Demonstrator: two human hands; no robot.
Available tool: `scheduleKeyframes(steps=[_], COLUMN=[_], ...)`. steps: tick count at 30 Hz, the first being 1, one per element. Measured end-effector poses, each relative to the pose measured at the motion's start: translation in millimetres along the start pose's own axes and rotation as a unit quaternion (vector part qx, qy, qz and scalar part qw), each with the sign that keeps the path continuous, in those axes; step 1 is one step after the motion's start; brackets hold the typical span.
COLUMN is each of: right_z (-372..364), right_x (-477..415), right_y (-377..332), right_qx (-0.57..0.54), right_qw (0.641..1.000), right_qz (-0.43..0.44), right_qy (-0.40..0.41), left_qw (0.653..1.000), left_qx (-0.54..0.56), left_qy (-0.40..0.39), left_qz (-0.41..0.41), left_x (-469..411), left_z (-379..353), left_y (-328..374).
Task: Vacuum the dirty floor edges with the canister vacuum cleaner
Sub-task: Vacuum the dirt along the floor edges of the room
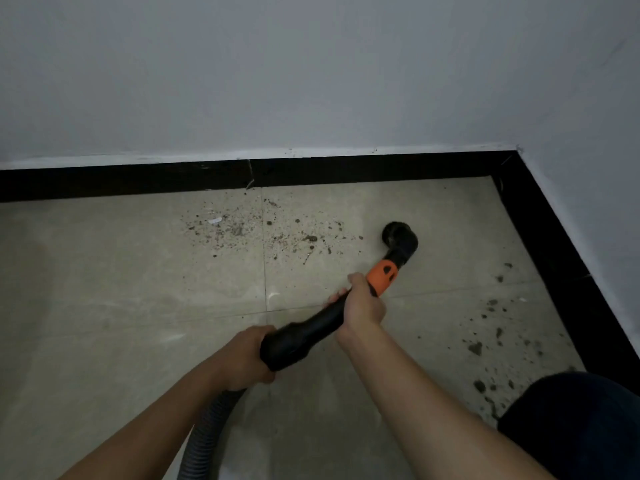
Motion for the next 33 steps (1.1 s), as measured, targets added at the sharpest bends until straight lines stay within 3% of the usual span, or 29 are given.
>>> scheduleKeyframes(steps=[5, 11, 15, 19, 24, 27, 30, 33], right_z=[-32, -33, -32, -65, -89, -72, -50, -55], right_x=[2, -45, -70, -51, -11, -12, -17, -4], right_y=[5, -83, -121, -68, 12, -2, -41, -66], right_qx=[0.041, -0.004, -0.031, -0.003, 0.103, 0.084, -0.010, -0.071], right_qw=[0.995, 0.997, 0.996, 0.993, 0.976, 0.983, 0.993, 0.985], right_qz=[-0.016, 0.066, 0.043, 0.009, -0.045, -0.020, 0.030, 0.055], right_qy=[-0.092, -0.040, -0.074, -0.117, -0.184, -0.163, -0.114, -0.145], left_qw=[0.999, 0.990, 0.984, 0.988, 0.990, 0.994, 0.989, 0.973], left_qx=[0.013, 0.056, 0.075, 0.010, 0.018, -0.005, -0.018, -0.015], left_qy=[0.025, 0.117, 0.146, 0.151, 0.076, 0.084, 0.147, 0.222], left_qz=[0.042, -0.048, -0.067, 0.013, 0.117, 0.075, -0.011, -0.064], left_x=[5, -47, -66, -41, 4, -4, -21, -23], left_z=[0, 9, 17, 31, 22, 13, 14, 31], left_y=[-12, 58, 84, 46, -16, -4, 31, 47])
Point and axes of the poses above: each hand's wrist, its own x-axis away from the middle knuckle, its own z-axis out of the back of the hand, y = z × x, the point moved 2 cm from there along -x, towards the middle knuckle, and after that the axes turned 1 degree about -x, right-handed, at the moved point
